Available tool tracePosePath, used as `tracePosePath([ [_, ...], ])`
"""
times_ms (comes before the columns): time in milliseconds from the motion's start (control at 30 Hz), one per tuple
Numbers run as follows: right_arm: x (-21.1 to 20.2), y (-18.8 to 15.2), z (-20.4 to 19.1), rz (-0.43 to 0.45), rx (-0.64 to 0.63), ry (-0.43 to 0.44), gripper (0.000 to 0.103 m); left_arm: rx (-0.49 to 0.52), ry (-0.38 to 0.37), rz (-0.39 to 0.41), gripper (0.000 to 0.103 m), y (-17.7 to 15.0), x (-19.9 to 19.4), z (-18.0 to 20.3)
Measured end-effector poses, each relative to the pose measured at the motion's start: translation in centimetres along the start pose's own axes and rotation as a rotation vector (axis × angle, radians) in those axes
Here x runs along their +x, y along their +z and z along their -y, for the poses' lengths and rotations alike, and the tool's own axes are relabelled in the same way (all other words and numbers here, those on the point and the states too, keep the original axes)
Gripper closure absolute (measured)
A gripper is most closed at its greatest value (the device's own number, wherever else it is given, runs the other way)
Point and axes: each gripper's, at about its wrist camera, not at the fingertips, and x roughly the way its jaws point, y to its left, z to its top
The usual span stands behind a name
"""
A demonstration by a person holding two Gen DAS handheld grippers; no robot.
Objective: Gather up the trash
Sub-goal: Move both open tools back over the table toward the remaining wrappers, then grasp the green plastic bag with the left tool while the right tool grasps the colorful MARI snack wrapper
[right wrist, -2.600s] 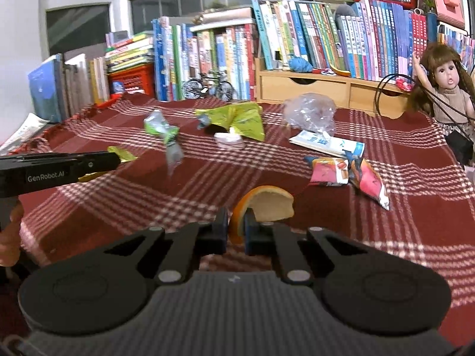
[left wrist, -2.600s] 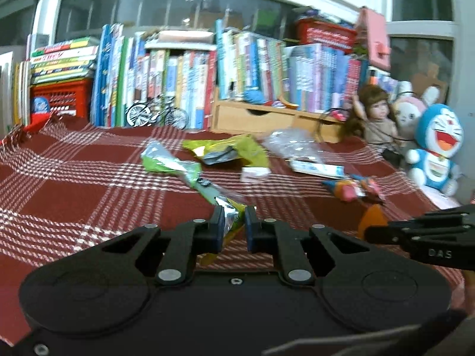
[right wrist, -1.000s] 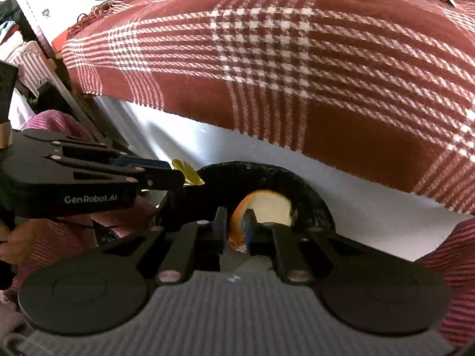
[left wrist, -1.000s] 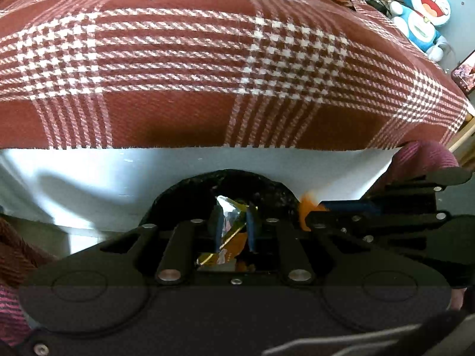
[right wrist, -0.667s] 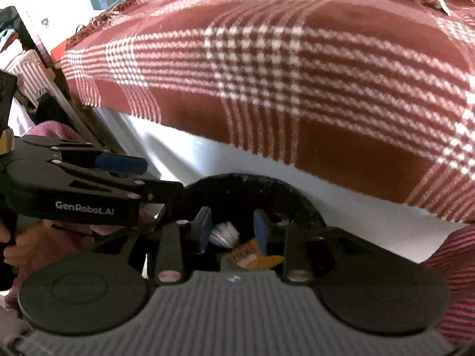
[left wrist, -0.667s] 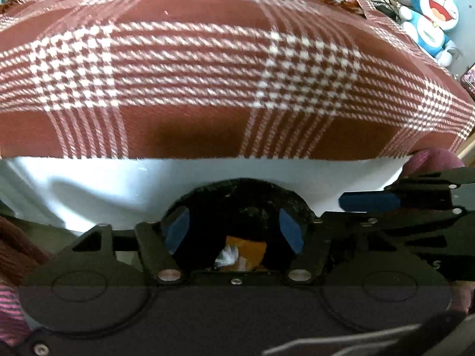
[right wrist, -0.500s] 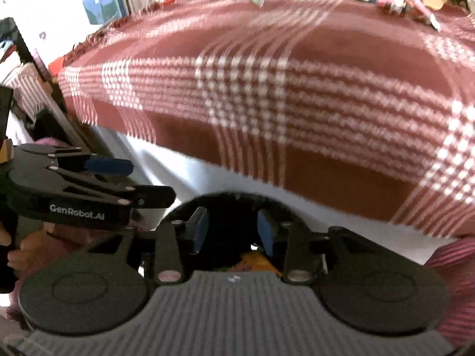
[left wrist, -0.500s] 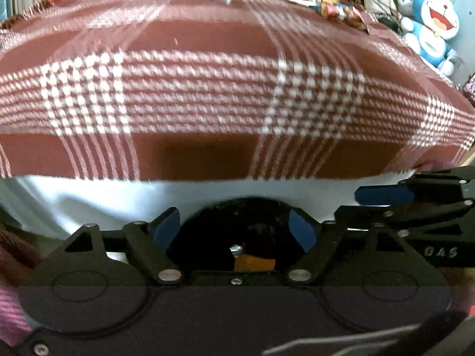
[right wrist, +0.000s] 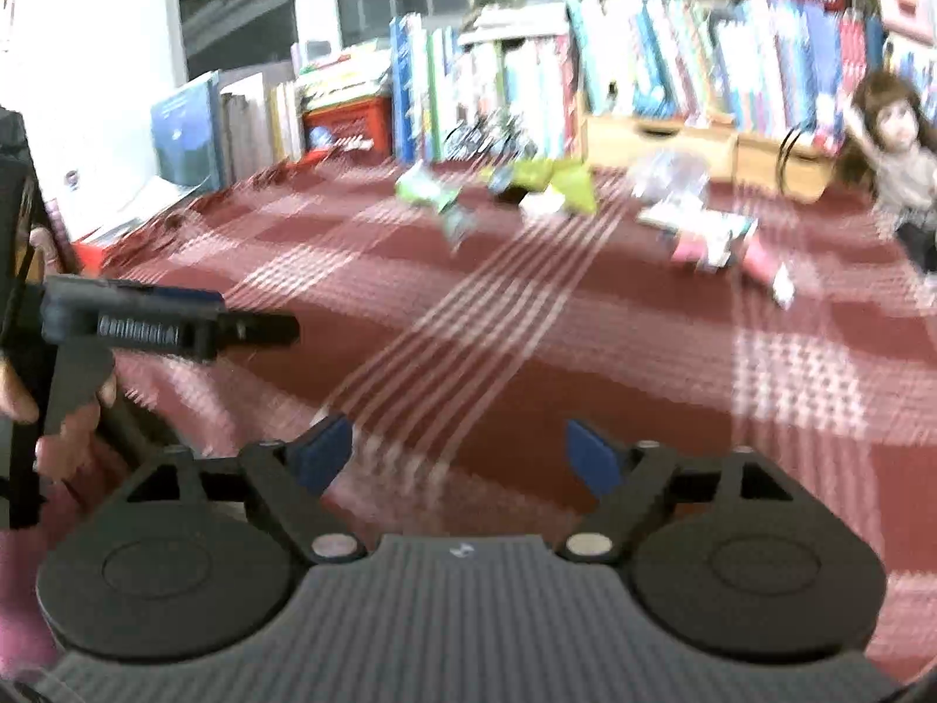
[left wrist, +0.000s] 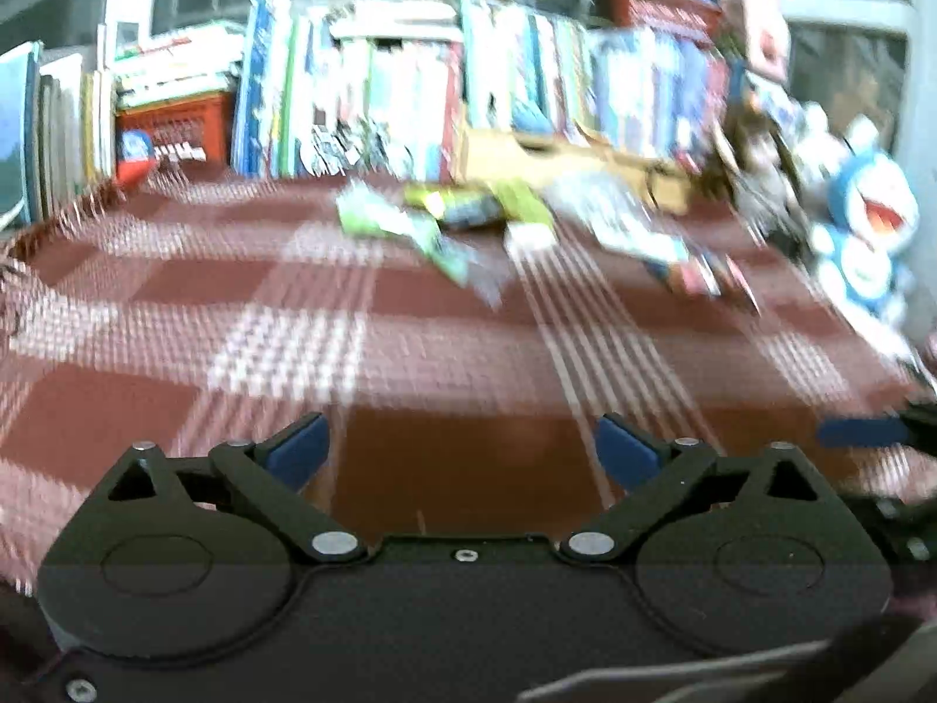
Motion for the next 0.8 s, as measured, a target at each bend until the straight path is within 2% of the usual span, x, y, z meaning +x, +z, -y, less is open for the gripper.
tracePosePath([
  [233, 2.0, 3.7, 3.6, 0.09, -0.023, -0.157, 0.006, -0.123, 0.028, 0.03, 0.003, 5.8, 7.5, -1.6],
  [433, 4.6, 6.4, 9.1, 0.132, 0.054, -0.336, 0.005, -0.194, 0.15, 0.046, 0.003, 9.3, 14.7, -3.0],
  [500, 5.8, 6.9, 11.5, 0.101, 0.102, -0.394, 0.01, -0.246, 0.169, 0.03, 0.003, 10.1, 16.8, -3.7],
  [633, 8.0, 7.3, 15.8, 0.051, 0.23, -0.388, 0.018, -0.353, 0.172, -0.03, 0.003, 10.8, 20.3, -4.9],
  [800, 10.9, 8.1, 19.0, 0.003, 0.314, -0.345, 0.023, -0.365, 0.174, -0.052, 0.007, 10.9, 23.5, -4.8],
])
